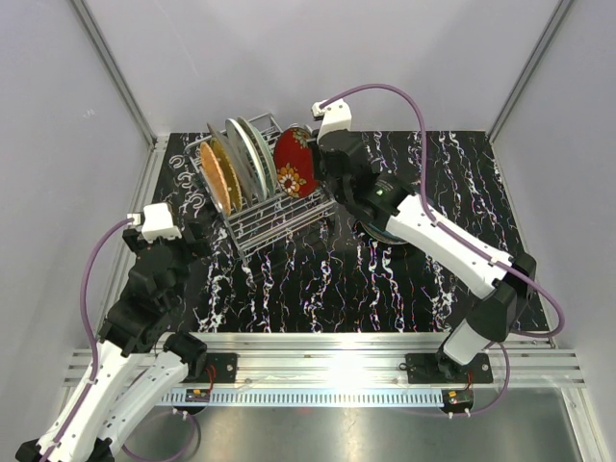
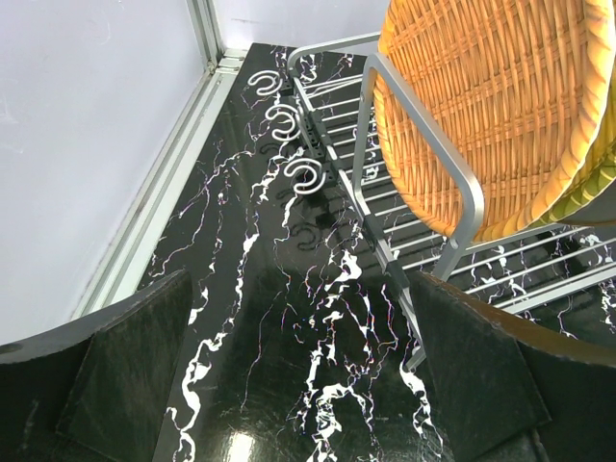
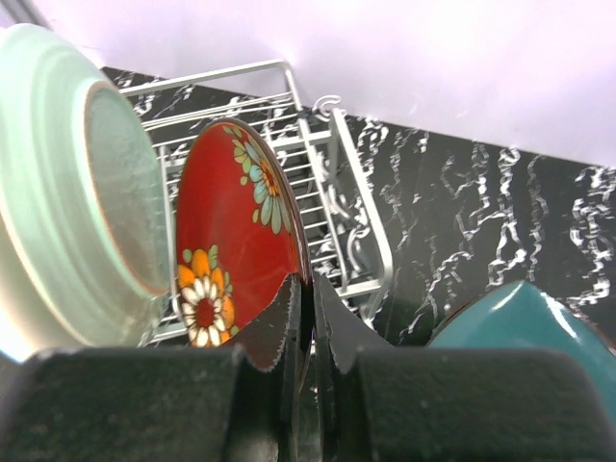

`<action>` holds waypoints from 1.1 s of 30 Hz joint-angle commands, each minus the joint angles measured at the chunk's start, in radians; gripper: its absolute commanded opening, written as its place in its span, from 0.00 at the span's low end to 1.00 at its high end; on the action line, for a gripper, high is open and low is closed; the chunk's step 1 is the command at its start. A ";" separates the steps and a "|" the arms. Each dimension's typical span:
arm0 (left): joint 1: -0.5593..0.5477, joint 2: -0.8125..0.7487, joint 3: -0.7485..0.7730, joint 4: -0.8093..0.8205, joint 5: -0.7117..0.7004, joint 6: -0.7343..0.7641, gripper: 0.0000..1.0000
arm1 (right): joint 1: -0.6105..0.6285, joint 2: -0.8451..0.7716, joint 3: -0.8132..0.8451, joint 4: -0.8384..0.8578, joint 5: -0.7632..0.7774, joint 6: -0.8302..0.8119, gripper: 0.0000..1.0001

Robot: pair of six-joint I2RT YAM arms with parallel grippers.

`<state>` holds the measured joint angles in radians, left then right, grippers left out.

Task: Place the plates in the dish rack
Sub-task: Insert the plate into the dish rack

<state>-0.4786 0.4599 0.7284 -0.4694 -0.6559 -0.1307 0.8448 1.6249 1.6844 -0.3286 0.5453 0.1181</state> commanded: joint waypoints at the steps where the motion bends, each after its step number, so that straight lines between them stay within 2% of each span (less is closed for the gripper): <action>1: 0.005 -0.010 0.000 0.043 0.021 0.000 0.99 | 0.019 0.013 0.049 0.111 0.062 -0.031 0.00; 8: 0.005 -0.006 0.000 0.044 0.032 -0.001 0.99 | 0.020 0.018 0.032 0.178 0.030 -0.031 0.00; 14: 0.005 -0.012 0.000 0.044 0.027 -0.001 0.99 | 0.025 0.029 0.003 0.255 -0.018 -0.037 0.09; 22: 0.005 -0.015 0.000 0.046 0.036 -0.001 0.99 | 0.045 0.053 0.008 0.293 0.001 -0.067 0.22; 33: 0.005 -0.018 -0.001 0.048 0.035 -0.001 0.99 | 0.062 0.099 0.034 0.299 -0.028 -0.069 0.24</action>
<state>-0.4786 0.4522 0.7284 -0.4686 -0.6319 -0.1310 0.8890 1.7084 1.6783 -0.0772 0.5404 0.0566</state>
